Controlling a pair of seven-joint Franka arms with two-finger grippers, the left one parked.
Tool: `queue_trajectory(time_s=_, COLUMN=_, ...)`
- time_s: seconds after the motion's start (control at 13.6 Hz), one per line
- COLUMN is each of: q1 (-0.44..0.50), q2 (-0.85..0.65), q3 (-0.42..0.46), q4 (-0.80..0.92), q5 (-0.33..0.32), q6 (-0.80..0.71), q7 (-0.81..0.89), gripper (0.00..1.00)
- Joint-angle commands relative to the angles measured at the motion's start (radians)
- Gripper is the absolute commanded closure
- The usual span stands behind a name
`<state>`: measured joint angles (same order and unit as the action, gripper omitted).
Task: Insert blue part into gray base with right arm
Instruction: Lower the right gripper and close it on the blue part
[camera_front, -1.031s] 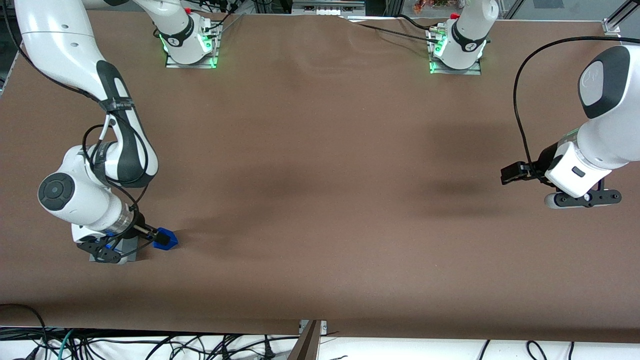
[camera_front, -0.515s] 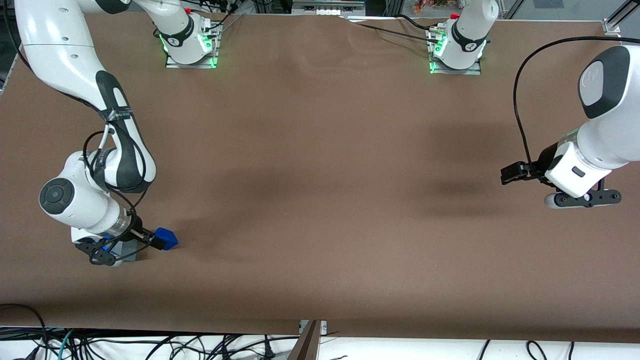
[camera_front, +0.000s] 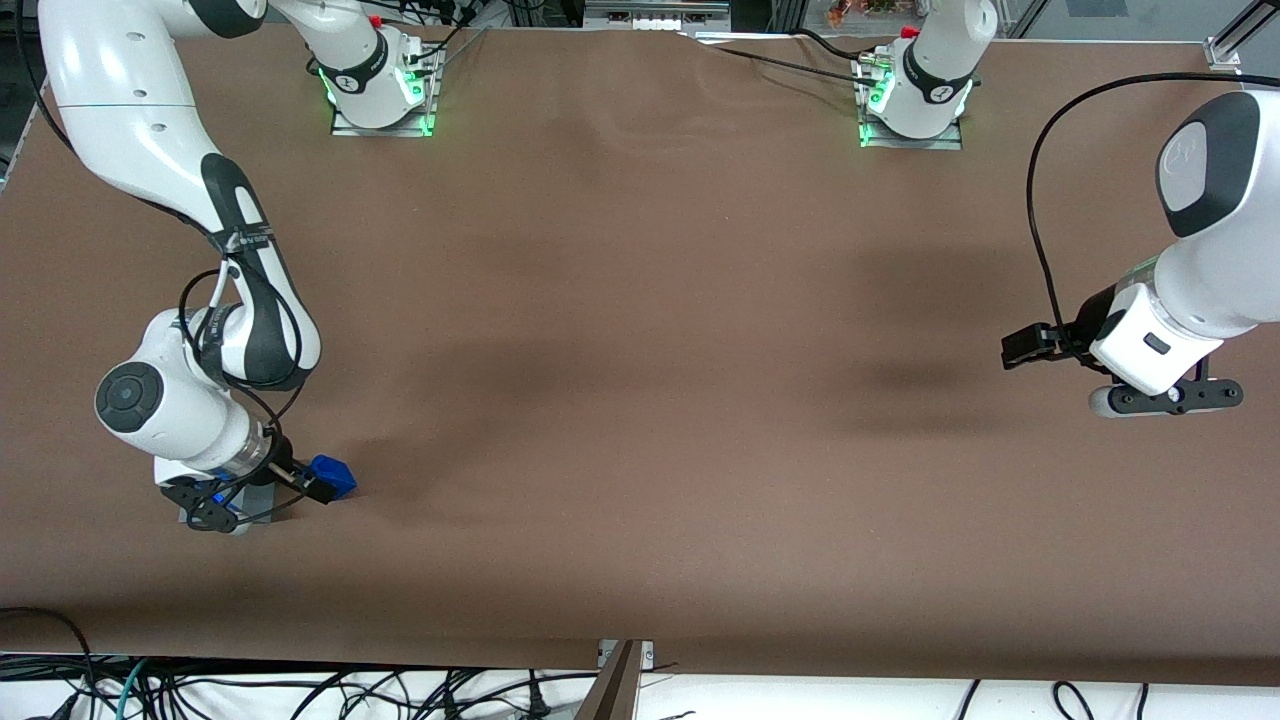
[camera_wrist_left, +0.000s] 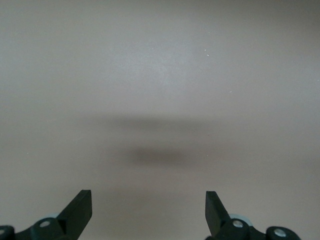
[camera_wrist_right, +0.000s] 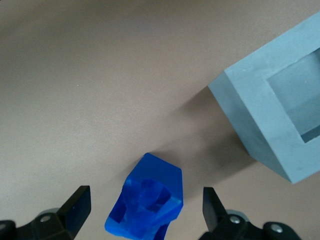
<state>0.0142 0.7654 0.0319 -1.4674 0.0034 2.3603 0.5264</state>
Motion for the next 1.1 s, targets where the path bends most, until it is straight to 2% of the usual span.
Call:
queue_trajectory(time_s=0.0, q1=-0.002, q2=0.005, q3=0.002, q4=-0.001, q5=0.009, q6=0.016, q7=0.015, gripper=0.09)
queue_trajectory(time_s=0.22, q1=-0.002, q2=0.006, q3=0.002, q4=-0.002, q5=0.007, q6=0.014, q7=0.014, gripper=0.15)
queue_trajectory(time_s=0.37, q1=-0.002, q2=0.006, q3=0.0, q4=-0.002, q5=0.006, q6=0.014, q7=0.007, gripper=0.4)
queue_trajectory(time_s=0.59, q1=-0.002, q2=0.006, q3=0.0, q4=-0.002, q5=0.0, q6=0.014, q7=-0.002, gripper=0.56)
queue_trajectory(time_s=0.81, q1=0.0, q2=-0.005, q3=0.0, q4=0.009, q5=-0.013, q6=0.01, q7=-0.046, gripper=0.59)
queue_trajectory(time_s=1.03, q1=-0.025, q2=-0.073, q3=-0.007, q4=0.012, q5=-0.016, q6=-0.018, q7=-0.308, gripper=0.59)
